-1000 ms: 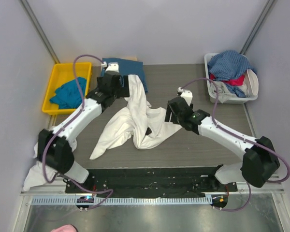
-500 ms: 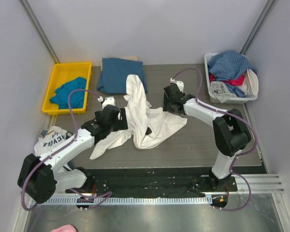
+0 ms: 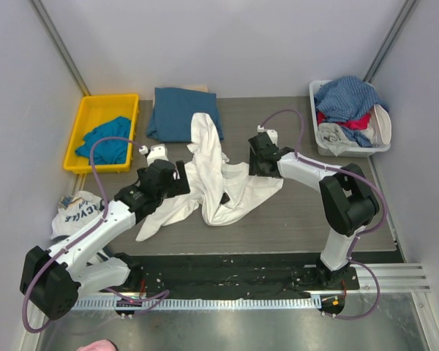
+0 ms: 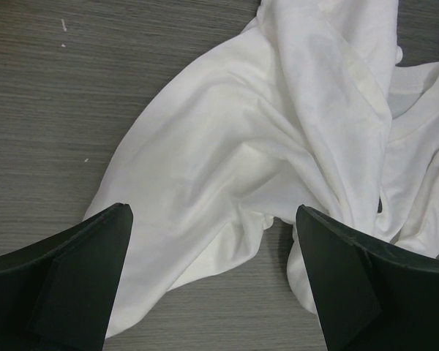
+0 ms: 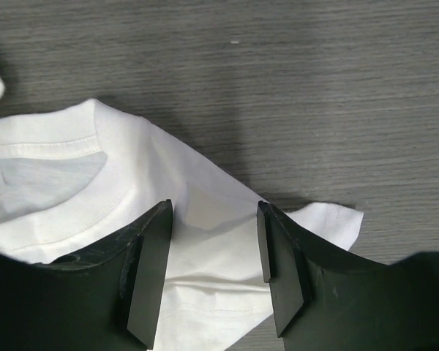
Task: Fold and stack the t-shirts
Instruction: Flatten the tshirt out
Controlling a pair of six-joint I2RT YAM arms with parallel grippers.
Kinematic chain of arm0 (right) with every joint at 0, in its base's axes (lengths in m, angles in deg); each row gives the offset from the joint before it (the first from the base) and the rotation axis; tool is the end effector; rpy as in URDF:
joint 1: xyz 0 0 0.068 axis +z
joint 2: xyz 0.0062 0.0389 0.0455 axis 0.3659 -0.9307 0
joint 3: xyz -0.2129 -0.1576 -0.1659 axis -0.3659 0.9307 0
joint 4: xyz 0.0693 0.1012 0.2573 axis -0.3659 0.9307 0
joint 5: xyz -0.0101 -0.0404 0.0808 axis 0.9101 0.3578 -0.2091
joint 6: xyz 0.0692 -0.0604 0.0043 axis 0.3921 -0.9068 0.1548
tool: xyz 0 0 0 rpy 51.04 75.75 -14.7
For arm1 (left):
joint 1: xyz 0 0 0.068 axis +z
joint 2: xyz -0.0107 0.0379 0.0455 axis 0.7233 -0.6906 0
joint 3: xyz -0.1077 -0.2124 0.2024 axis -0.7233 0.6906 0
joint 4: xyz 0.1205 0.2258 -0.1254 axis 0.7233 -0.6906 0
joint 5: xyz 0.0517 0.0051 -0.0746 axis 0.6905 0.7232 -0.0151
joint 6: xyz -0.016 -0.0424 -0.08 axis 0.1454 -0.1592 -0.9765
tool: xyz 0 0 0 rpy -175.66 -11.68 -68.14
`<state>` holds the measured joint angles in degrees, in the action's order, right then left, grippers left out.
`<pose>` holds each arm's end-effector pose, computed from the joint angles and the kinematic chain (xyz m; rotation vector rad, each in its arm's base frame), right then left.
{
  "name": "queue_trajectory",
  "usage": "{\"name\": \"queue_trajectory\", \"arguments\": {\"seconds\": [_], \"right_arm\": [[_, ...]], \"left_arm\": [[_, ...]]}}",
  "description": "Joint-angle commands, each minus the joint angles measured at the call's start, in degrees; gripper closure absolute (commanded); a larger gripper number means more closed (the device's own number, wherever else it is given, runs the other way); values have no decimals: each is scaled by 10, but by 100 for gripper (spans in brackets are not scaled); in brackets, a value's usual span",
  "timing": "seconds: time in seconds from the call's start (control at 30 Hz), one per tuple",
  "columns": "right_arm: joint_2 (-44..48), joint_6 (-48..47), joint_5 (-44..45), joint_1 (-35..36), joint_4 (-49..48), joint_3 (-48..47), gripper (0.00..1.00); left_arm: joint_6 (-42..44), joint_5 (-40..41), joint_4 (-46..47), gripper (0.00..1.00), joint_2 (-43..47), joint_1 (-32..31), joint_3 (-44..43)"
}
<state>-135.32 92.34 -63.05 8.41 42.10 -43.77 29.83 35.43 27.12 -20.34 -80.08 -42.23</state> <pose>0.3817 0.1901 0.1769 0.0303 2.4759 0.0124 0.2373 -0.1197 0.2580 -0.2475 2.2257 -0.1979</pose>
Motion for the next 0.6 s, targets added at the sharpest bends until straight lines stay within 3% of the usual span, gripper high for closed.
{"name": "queue_trajectory", "arguments": {"seconds": [0.0, 0.17, 0.27, 0.3, 0.4, 0.57], "right_arm": [[23, -4, -1, -2, -15, 13, 43], [13, -6, -1, -2, -26, 22, 47], [9, -6, 2, -2, -33, 25, 66], [9, -7, 1, -2, -34, 26, 78], [16, -9, 7, -3, -33, 30, 99], [89, -9, 35, -2, -6, 50, 99]], "left_arm": [[-9, 16, 1, 0, 5, -1, -1], [-11, 23, -3, 0, 11, -2, 5], [-11, 27, -6, 0, 15, -1, 8], [-11, 27, -7, 0, 15, -1, 9], [-10, 34, -11, 0, 16, -2, 12], [-13, 47, -29, 0, 6, -1, 6]]}}
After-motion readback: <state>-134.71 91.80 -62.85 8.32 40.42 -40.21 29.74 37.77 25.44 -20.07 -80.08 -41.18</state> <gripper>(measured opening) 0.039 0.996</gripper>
